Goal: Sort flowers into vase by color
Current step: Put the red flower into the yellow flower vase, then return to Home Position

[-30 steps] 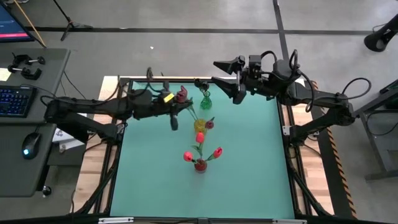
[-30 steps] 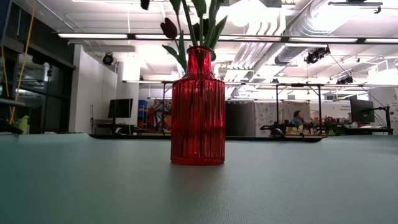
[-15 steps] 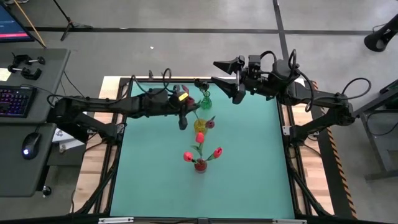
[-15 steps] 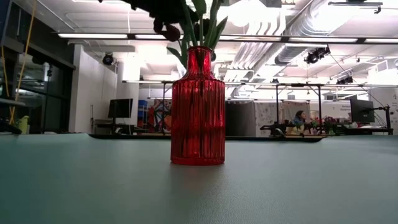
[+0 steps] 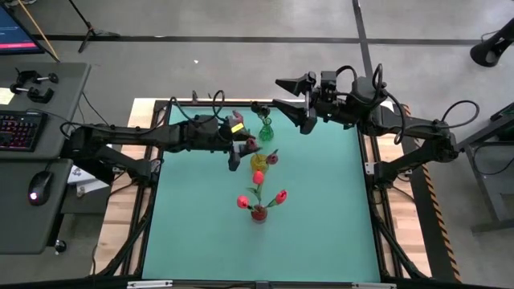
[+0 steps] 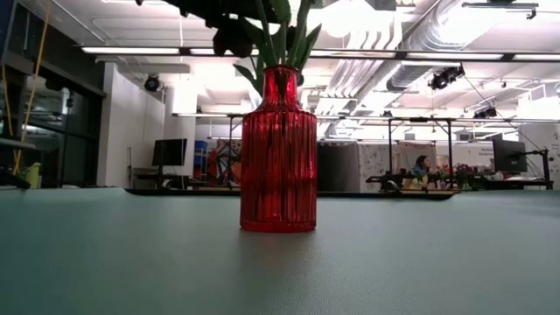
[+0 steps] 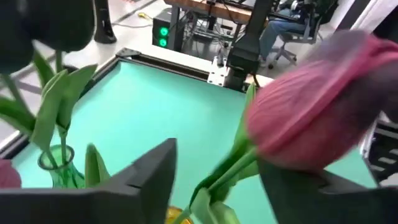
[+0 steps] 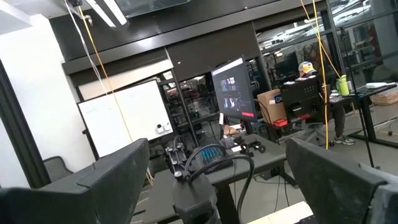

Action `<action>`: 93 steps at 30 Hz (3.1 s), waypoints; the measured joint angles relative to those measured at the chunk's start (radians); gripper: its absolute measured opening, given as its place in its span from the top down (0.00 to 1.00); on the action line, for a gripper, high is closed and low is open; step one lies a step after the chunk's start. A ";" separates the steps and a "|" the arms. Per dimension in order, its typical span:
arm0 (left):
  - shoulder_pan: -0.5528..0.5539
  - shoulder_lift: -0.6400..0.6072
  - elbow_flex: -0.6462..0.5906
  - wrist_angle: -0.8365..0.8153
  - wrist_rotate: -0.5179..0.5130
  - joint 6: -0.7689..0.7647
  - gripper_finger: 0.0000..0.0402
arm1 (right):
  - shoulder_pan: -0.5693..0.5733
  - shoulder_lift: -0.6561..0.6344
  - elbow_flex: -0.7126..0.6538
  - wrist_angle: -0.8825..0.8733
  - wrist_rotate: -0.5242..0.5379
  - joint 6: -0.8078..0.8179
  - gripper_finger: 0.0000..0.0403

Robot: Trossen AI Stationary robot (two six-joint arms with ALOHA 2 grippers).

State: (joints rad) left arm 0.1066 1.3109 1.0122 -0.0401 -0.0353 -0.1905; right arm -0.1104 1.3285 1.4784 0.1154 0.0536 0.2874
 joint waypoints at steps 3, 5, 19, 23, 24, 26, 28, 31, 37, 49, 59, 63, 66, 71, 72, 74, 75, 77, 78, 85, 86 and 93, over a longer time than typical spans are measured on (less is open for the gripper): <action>0.000 -0.029 0.000 -0.034 0.010 -0.029 0.38 | 0.000 0.000 0.000 0.000 0.000 0.000 0.08; 0.000 -0.053 0.000 -0.067 0.032 -0.042 0.31 | 0.000 0.000 0.000 0.000 0.000 0.000 0.08; 0.000 -0.233 0.000 -0.158 0.096 -0.043 0.22 | 0.000 0.000 0.000 0.001 0.000 -0.023 0.08; 0.002 -0.195 0.000 -0.154 0.019 -0.026 0.22 | 0.000 0.000 0.000 0.001 0.000 -0.026 0.08; 0.005 -0.178 0.000 -0.150 0.005 -0.032 0.22 | 0.000 0.000 0.000 0.001 0.000 -0.026 0.08; 0.013 -0.138 0.000 -0.138 -0.013 -0.075 0.22 | 0.000 0.000 0.000 0.002 0.000 -0.026 0.08; 0.028 -0.099 0.000 -0.148 -0.021 -0.153 0.22 | 0.000 0.000 0.000 0.002 0.000 -0.023 0.08; 0.055 -0.071 -0.002 -0.155 0.016 -0.292 0.22 | 0.000 0.000 0.000 0.002 0.000 -0.023 0.08; 0.102 -0.078 -0.001 -0.144 0.181 -0.443 0.23 | 0.000 0.000 0.000 0.001 0.000 -0.026 0.08; 0.152 -0.139 -0.001 -0.161 0.305 -0.482 0.23 | 0.000 0.000 0.000 0.001 0.000 -0.026 0.08; 0.164 -0.179 0.000 -0.072 0.300 -0.455 0.23 | 0.000 0.000 0.000 0.001 0.000 -0.026 0.08; 0.181 -0.245 0.000 -0.053 0.312 -0.403 0.23 | 0.000 0.000 0.000 0.001 0.000 -0.026 0.08; 0.193 -0.327 0.000 -0.087 0.299 -0.358 0.23 | 0.000 0.000 0.000 0.001 0.000 -0.026 0.08; 0.166 -0.478 -0.006 -0.194 0.142 -0.236 0.23 | 0.000 0.000 0.000 -0.011 -0.001 -0.026 0.08; 0.144 -0.506 -0.022 -0.190 0.099 -0.215 0.23 | 0.000 0.000 0.000 -0.017 -0.001 -0.026 0.08; 0.086 -0.559 -0.073 -0.143 0.037 -0.181 0.23 | 0.000 0.000 0.000 -0.034 0.000 -0.027 0.08; 0.053 -0.586 -0.108 -0.092 0.013 -0.170 0.23 | 0.000 0.000 0.000 -0.043 0.000 -0.026 0.08; -0.018 -0.638 -0.203 0.035 -0.047 -0.165 0.24 | 0.000 0.000 0.000 -0.059 0.000 -0.027 0.08; -0.055 -0.660 -0.258 0.114 -0.083 -0.164 0.25 | 0.000 0.000 0.000 -0.066 -0.001 -0.027 0.08; -0.265 -0.748 -0.660 0.591 -0.355 -0.135 0.49 | -0.001 -0.046 0.000 -0.120 -0.009 -0.031 0.11; -0.278 -0.763 -0.704 0.651 -0.385 -0.124 0.55 | -0.001 -0.061 0.000 -0.143 -0.014 -0.037 0.13; -0.268 -0.927 -0.896 0.767 -0.414 -0.042 0.97 | 0.000 -0.165 0.000 -0.491 -0.020 -0.048 0.61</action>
State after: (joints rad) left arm -0.1614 0.3837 0.1161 0.7270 -0.4489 -0.2323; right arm -0.1104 1.1630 1.4780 -0.3759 0.0338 0.2392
